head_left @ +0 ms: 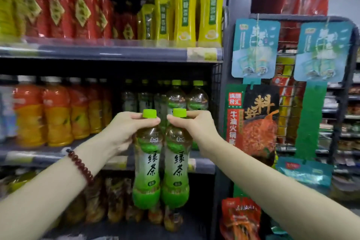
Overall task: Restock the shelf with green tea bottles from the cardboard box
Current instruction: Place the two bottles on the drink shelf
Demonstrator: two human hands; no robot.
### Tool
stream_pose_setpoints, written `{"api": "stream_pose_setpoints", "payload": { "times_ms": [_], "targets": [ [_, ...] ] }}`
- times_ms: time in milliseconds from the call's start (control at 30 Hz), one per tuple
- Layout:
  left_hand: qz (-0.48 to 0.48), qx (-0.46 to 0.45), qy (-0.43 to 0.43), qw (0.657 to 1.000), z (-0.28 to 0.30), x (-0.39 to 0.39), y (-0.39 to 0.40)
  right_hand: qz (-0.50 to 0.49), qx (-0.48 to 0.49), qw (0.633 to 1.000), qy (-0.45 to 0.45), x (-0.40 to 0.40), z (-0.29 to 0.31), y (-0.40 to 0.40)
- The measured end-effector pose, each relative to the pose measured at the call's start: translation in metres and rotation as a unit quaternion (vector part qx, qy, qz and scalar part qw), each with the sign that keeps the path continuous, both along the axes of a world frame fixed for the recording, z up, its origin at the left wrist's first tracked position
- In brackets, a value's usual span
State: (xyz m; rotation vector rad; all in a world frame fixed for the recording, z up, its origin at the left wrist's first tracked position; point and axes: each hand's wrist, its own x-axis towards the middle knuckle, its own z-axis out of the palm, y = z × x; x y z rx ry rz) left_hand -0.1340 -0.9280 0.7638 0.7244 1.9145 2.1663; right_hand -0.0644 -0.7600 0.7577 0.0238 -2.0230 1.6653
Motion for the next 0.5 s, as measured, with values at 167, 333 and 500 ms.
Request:
{"api": "stream_pose_setpoints", "payload": {
  "times_ms": [167,333,500],
  "targets": [
    [-0.019,-0.001,0.017,1.000,0.026,-0.029,-0.038,-0.017,0.005,1.000,0.025,-0.025,0.017,-0.042],
    [-0.009,0.023,0.021,0.999,0.054,-0.039,-0.055,-0.045,0.046,0.996,0.064,-0.037,0.046,-0.063],
    [0.038,0.077,0.071,0.994,0.072,-0.049,-0.058,-0.034,0.053,0.993,0.101,-0.049,0.068,-0.069]
  ]
}}
